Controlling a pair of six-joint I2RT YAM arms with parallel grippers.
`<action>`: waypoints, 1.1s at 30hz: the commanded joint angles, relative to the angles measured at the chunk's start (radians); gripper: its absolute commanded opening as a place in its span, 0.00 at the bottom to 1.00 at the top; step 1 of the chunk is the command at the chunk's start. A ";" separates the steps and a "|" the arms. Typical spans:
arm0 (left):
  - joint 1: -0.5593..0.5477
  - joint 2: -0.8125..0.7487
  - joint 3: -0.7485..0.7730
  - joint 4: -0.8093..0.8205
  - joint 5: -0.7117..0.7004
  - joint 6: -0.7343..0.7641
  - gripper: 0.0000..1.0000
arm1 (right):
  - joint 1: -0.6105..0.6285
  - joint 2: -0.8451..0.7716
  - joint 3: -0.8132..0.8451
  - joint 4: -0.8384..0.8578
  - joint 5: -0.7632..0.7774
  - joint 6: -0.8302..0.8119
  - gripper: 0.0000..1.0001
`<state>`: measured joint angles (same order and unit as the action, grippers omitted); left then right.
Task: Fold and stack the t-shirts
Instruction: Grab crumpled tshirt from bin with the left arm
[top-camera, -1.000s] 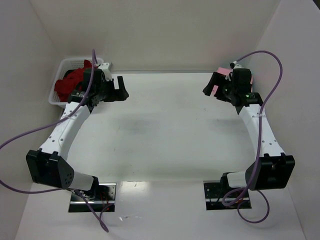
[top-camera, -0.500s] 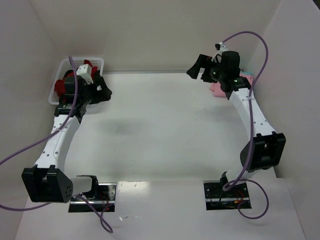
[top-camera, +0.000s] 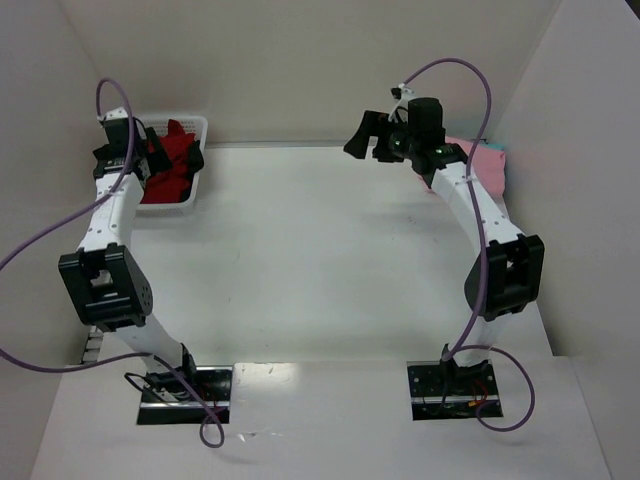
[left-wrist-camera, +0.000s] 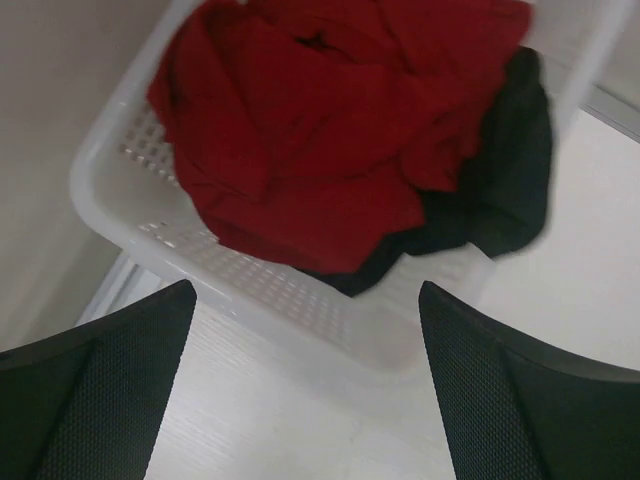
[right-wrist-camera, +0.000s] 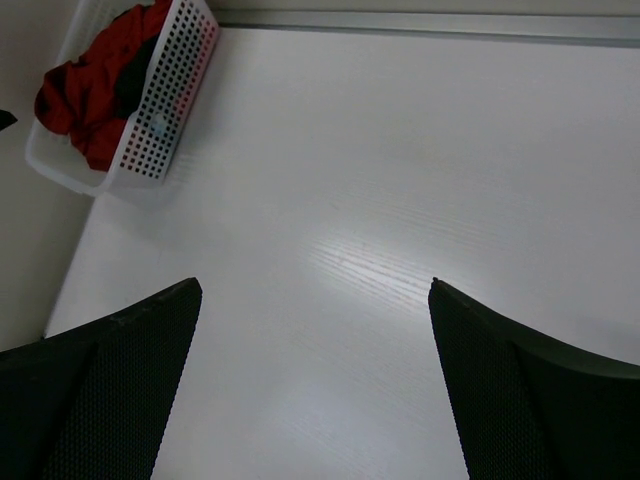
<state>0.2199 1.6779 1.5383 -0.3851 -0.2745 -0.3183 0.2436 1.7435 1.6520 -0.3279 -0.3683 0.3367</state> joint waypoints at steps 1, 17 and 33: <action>0.062 0.090 0.100 0.034 0.003 -0.004 1.00 | -0.001 -0.010 -0.037 0.033 0.032 -0.041 1.00; 0.093 0.437 0.362 0.045 0.057 -0.064 0.95 | -0.001 -0.096 -0.218 0.058 0.092 -0.008 1.00; 0.055 0.528 0.401 0.041 -0.057 -0.061 0.68 | -0.001 -0.176 -0.301 0.058 0.141 0.001 1.00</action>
<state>0.2794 2.1967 1.8957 -0.3664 -0.3164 -0.3702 0.2436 1.6608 1.3914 -0.3138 -0.2581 0.3267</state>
